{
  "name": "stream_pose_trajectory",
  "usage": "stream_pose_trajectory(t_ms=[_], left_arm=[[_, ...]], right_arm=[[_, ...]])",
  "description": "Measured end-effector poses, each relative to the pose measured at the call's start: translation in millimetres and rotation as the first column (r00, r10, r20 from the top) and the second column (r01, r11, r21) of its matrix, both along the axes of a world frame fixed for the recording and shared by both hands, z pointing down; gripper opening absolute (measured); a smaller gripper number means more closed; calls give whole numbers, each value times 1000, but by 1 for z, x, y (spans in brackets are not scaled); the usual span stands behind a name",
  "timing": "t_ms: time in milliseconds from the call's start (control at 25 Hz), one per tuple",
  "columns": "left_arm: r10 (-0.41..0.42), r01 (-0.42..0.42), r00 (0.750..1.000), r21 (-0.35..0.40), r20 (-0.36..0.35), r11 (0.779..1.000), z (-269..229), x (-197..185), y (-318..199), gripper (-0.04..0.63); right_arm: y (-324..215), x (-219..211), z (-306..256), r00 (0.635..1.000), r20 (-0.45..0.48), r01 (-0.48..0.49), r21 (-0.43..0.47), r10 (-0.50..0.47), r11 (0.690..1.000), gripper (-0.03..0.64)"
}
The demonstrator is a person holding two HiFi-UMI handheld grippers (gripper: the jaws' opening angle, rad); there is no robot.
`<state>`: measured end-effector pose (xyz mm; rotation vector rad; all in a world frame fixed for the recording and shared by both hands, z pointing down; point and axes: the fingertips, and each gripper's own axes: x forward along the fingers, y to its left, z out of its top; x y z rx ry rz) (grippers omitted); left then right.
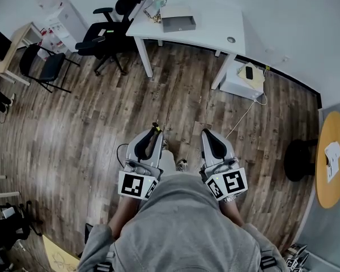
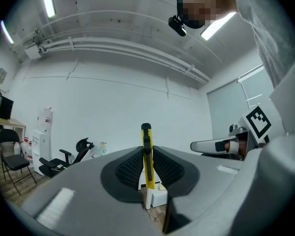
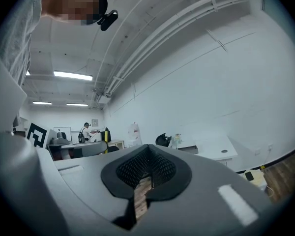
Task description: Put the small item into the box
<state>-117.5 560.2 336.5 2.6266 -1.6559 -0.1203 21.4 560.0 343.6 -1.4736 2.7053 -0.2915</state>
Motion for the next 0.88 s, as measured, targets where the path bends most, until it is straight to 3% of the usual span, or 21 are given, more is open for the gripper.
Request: stream_pose_trajectory(t_ms=[360,880], left_arm=[[18,-18,1000,18,8,1000,0,3,-46,63],[22,-22,1000,-11,18,1000,8,1,-151,64]], right_arm=[[-41,4,6,998,-57,-39,7,40,999,15],[-141,-3,18,997,-67,-45,-38,42,998,15]])
